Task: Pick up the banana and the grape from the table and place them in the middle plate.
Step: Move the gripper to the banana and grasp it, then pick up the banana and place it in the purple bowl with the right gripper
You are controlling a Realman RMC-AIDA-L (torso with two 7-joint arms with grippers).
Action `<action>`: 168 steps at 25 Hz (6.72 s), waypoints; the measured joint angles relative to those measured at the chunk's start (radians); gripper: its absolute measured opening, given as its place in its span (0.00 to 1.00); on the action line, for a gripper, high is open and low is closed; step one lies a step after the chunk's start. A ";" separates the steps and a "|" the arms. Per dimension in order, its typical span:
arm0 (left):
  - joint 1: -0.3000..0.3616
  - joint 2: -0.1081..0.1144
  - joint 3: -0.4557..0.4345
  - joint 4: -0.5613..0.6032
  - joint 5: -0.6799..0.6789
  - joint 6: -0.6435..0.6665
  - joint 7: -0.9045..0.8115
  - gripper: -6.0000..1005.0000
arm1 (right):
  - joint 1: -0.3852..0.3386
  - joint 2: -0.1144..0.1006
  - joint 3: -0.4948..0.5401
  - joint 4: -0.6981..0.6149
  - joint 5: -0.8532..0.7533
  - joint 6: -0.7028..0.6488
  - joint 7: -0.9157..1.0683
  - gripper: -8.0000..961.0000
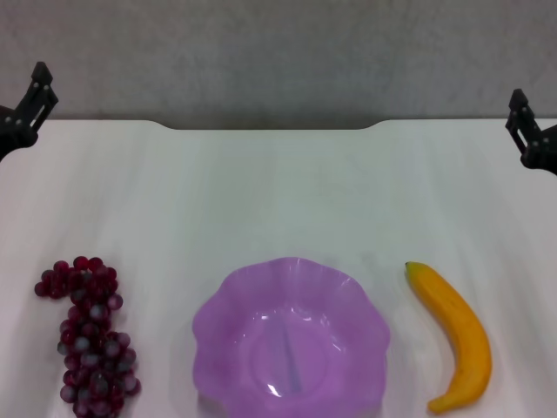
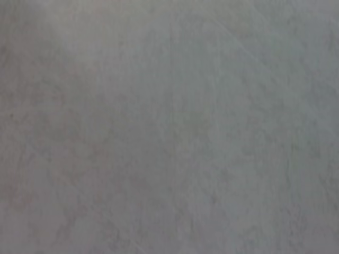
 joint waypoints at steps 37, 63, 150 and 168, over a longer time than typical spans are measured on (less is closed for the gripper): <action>0.006 0.003 -0.003 -0.008 0.000 -0.004 0.000 0.87 | 0.045 0.001 0.320 -0.266 0.027 0.893 0.026 0.64; 0.005 0.003 -0.011 -0.017 0.000 0.005 0.011 0.87 | 0.260 0.000 0.234 -0.094 -0.069 1.138 0.178 0.64; 0.013 0.003 -0.020 -0.017 0.000 0.010 0.012 0.87 | 0.460 -0.006 0.224 0.190 -0.025 1.292 0.167 0.53; 0.025 0.003 -0.020 -0.020 0.000 0.010 0.012 0.87 | 0.304 -0.002 0.341 -0.263 -0.159 1.512 0.097 0.53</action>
